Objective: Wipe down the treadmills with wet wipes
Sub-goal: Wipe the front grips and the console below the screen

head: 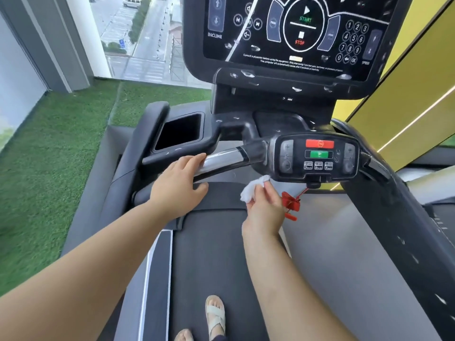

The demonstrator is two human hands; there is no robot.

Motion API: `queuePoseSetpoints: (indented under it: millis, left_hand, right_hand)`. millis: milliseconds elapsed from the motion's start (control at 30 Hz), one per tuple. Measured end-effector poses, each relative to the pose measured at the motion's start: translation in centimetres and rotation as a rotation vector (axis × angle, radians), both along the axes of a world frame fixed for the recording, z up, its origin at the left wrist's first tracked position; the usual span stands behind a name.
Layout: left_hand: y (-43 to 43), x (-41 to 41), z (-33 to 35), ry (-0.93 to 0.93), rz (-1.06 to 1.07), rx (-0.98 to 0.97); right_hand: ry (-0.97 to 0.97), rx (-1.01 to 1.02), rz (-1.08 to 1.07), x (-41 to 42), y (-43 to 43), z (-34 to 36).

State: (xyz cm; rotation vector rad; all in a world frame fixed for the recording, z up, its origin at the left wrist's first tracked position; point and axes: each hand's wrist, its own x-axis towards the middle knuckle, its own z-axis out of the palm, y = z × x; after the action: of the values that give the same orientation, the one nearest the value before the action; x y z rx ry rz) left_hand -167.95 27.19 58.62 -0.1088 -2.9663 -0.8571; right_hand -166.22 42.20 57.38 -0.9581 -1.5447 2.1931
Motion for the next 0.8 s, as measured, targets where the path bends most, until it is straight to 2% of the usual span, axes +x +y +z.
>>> queuePoseSetpoints:
  millis: [100,200,333,433,500,600,700,800]
  left_hand:
    - [-0.1,0.0,0.1,-0.006,-0.013,-0.004]
    - [-0.2,0.0,0.0,-0.008,-0.021,0.000]
    - [-0.3,0.2,-0.1,0.007,-0.030,0.000]
    - [-0.4,0.0,-0.1,-0.007,-0.036,0.015]
    - [-0.7,-0.2,0.1,-0.033,-0.055,0.064]
    - [-1.8,-0.3,0.2,-0.055,-0.024,0.127]
    - [-3.4,0.3,-0.8,-0.088,0.094,0.084]
    - [-4.5,1.3,-2.0,-0.129,0.113,0.069]
  right_hand:
    - [0.062,-0.316,-0.098,-1.2,-1.4,2.3]
    - [0.061,-0.503,-0.114,-2.1,-1.8,3.6]
    - [0.027,-0.457,-0.151,-2.1,-3.0,4.4]
    - [-0.001,-0.451,-0.088,-1.6,-4.1,4.1]
    - [-0.031,-0.500,-0.011,-1.2,-4.0,3.9]
    - [-0.039,-0.519,-0.014,-1.5,-2.6,4.1]
    - [-0.097,-0.538,-0.032,-2.5,-1.6,4.2]
    - [-0.074,-0.662,-0.039,-2.8,-2.9,3.6]
